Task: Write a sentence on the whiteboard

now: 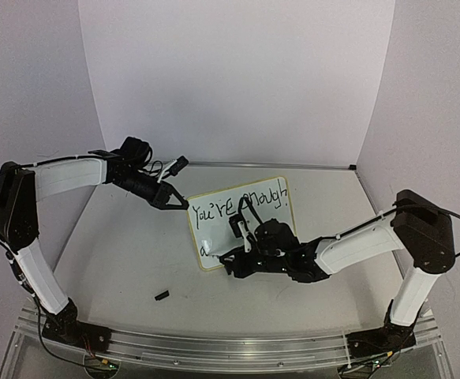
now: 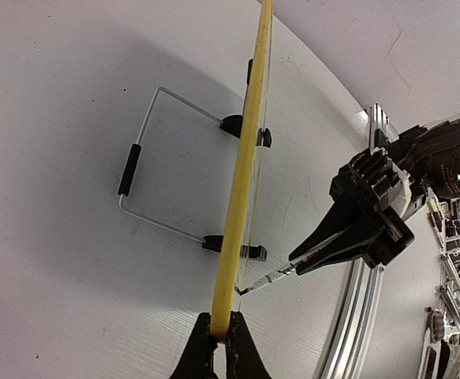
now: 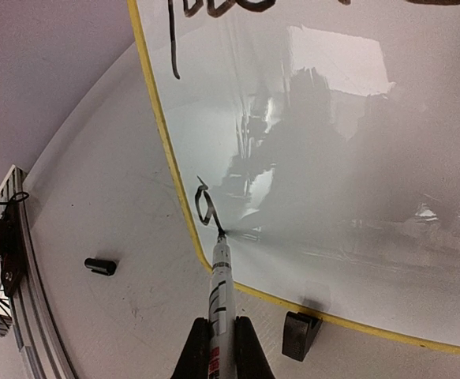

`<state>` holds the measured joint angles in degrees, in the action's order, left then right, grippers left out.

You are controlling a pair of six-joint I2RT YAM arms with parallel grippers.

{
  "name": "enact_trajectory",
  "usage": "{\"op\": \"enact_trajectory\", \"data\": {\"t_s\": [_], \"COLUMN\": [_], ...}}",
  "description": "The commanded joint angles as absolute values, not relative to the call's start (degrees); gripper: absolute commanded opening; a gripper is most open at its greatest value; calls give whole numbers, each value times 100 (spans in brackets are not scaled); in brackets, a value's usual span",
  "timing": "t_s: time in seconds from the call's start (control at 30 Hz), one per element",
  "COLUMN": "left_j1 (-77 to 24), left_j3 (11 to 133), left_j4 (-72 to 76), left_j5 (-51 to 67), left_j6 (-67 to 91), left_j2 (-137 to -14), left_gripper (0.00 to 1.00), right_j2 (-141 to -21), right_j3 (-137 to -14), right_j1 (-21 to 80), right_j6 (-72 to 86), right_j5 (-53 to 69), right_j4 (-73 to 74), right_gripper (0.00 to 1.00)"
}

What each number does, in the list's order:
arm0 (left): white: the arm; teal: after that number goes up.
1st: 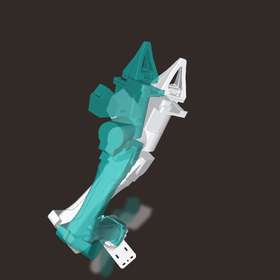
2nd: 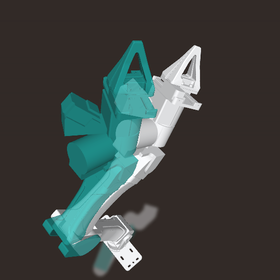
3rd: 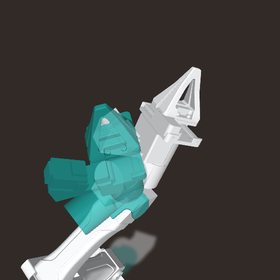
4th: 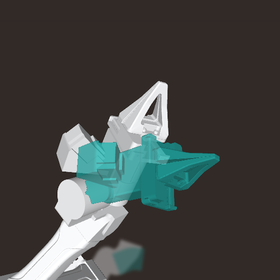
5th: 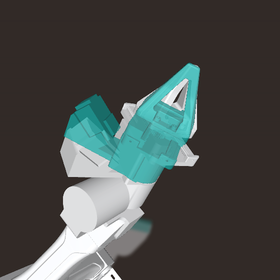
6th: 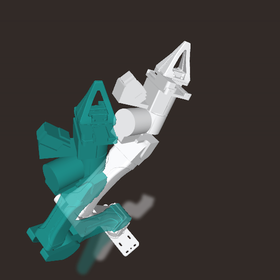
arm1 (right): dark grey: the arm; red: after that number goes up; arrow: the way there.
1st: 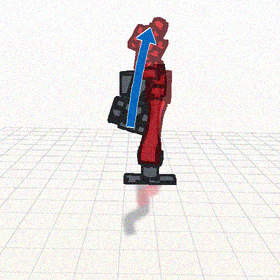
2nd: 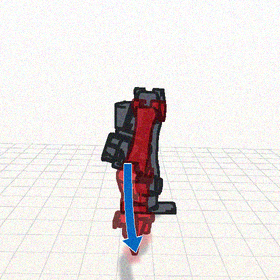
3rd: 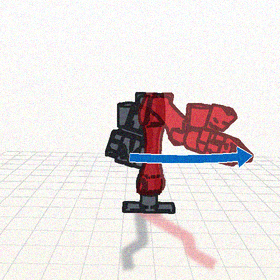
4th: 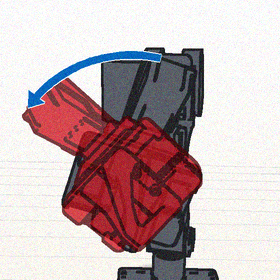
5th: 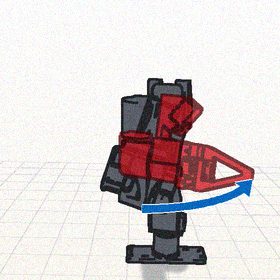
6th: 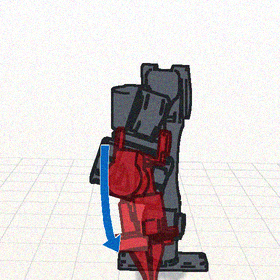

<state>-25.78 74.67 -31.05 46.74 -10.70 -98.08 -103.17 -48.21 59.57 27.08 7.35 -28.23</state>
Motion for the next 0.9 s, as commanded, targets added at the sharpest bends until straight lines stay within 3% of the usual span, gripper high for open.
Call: {"op": "enact_trajectory", "data": {"t_s": [0.0, 0.27, 0.87], "left_j1": [-2704, -2707, -2707], "left_j3": [7543, 7548, 7549], "left_j4": [-3263, -3261, -3272], "left_j5": [4333, 4342, 4342], "left_j6": [-1385, -1381, -1388], "left_j2": [-9690, -9695, -9692], "left_gripper": [0, 0, 0], "right_j2": [-9966, -9555, -10066], "right_j3": [-4831, -4878, -5266], "right_j1": [5928, 5925, 5917], "right_j6": [2688, 2679, 2575], "right_j5": [470, 609, 68], "right_j4": [-2725, -2967, -2795], "right_gripper": [0, 0, 0]}}
